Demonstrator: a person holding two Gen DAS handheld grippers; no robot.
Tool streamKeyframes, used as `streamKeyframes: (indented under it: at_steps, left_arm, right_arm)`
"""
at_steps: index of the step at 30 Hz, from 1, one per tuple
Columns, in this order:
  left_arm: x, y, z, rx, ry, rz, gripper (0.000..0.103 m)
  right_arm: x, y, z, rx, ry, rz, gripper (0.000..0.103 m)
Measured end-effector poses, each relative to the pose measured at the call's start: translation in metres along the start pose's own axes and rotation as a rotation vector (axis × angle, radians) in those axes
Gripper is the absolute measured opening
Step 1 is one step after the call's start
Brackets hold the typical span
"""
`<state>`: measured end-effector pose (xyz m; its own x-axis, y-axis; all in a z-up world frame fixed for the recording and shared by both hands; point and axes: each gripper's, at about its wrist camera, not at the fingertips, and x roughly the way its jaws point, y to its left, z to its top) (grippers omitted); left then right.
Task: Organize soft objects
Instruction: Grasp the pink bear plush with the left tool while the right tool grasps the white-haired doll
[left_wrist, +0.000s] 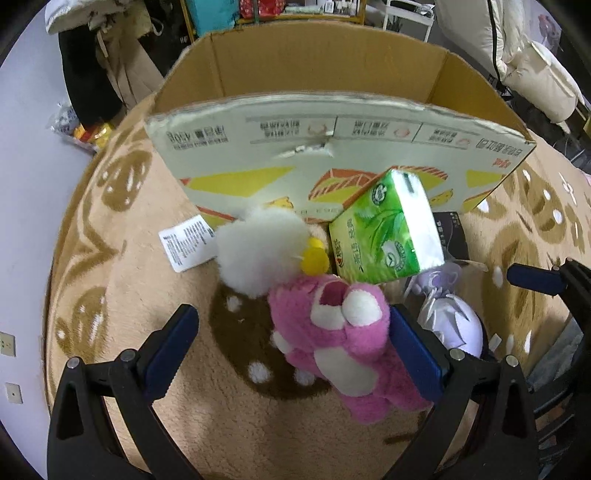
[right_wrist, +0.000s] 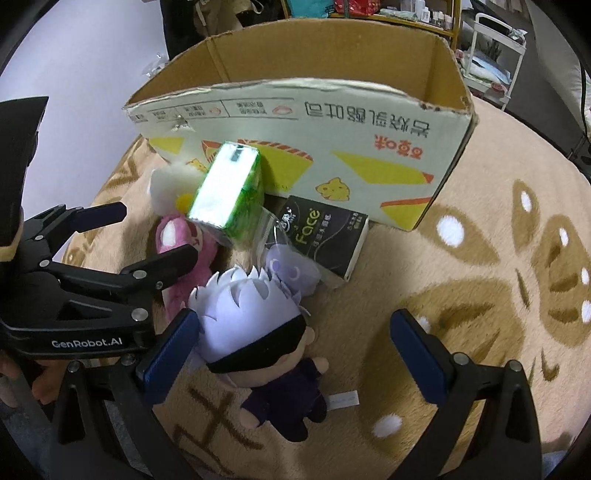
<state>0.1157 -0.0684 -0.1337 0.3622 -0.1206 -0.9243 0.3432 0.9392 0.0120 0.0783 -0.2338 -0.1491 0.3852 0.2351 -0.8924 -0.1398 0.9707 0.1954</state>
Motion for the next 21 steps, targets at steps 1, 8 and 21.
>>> streamKeyframes:
  at_steps: [1, 8, 21]
  left_arm:
    - [0.002, 0.001, 0.001, -0.008, 0.011, -0.003, 0.1]
    - [0.014, 0.006, 0.003, -0.029, 0.041, -0.017, 0.1]
    - [0.039, 0.016, 0.007, -0.07, 0.111, -0.06, 0.096]
  right_arm:
    - [0.002, -0.001, 0.0, 0.009, 0.007, 0.011, 0.103]
    - [0.003, -0.008, -0.003, 0.034, 0.028, 0.04, 0.103]
    - [0.005, -0.01, -0.005, 0.037, 0.057, 0.068, 0.103]
